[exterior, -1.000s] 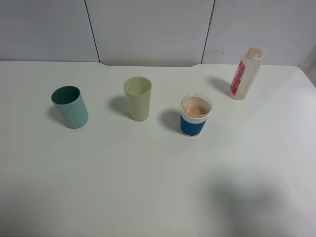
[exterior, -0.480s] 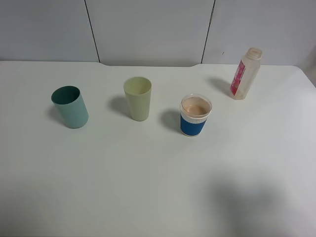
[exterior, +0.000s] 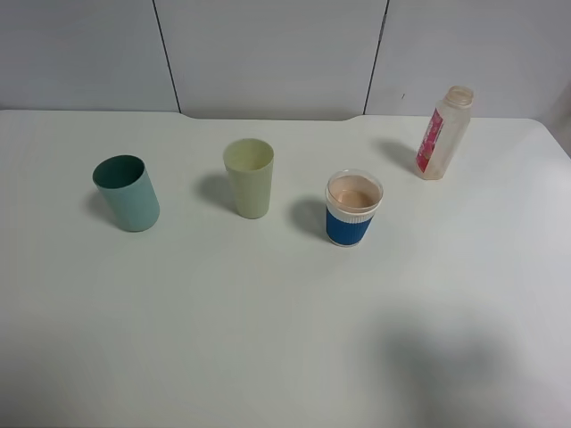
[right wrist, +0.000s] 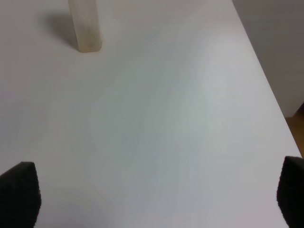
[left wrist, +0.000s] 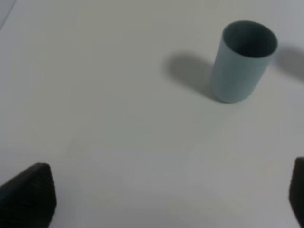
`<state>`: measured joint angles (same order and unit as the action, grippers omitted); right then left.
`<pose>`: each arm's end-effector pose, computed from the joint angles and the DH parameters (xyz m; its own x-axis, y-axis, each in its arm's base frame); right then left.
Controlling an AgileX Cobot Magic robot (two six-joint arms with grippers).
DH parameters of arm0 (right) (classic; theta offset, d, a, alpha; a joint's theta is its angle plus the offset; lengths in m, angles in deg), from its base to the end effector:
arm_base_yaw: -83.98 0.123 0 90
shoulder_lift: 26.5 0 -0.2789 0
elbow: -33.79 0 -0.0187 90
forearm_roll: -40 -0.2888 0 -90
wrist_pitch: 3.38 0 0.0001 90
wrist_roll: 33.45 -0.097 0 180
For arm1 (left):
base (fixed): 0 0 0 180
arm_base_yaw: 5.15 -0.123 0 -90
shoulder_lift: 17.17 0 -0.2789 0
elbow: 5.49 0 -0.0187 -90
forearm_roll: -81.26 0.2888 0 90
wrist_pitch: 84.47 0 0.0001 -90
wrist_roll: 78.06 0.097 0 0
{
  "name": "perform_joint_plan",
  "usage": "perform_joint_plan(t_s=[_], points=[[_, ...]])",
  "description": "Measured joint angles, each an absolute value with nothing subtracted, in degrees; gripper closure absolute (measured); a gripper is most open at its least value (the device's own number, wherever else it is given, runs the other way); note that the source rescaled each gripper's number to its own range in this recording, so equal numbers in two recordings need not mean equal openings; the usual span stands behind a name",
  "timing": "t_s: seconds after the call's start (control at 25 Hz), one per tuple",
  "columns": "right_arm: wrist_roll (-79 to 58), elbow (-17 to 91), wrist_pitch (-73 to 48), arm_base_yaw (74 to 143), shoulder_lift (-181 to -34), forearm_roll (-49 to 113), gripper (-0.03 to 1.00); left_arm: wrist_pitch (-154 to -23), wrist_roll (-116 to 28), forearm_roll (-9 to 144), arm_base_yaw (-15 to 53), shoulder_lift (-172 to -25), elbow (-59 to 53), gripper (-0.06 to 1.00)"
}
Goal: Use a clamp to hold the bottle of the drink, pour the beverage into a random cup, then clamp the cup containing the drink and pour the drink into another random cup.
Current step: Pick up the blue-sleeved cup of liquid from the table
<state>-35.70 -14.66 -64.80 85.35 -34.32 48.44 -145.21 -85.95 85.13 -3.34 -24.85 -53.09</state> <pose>0.0391 -0.0116 0.2925 -0.4631 -0.0424 -0.8853 0.0761 0.9933 -0.0874 0.0375 0.0045 0.2976 -0.4330 -0.0907 -0.8968 -0.0670 0.9954 -0.0683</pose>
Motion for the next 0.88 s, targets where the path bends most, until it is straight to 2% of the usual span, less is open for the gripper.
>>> perform_joint_plan(t_s=[0.88], points=[[-35.7,-14.7,-64.8,83.2,-34.3,48.4,-0.03,-145.2,-86.0,85.1,-3.3,-24.8,-53.1,-0.06]])
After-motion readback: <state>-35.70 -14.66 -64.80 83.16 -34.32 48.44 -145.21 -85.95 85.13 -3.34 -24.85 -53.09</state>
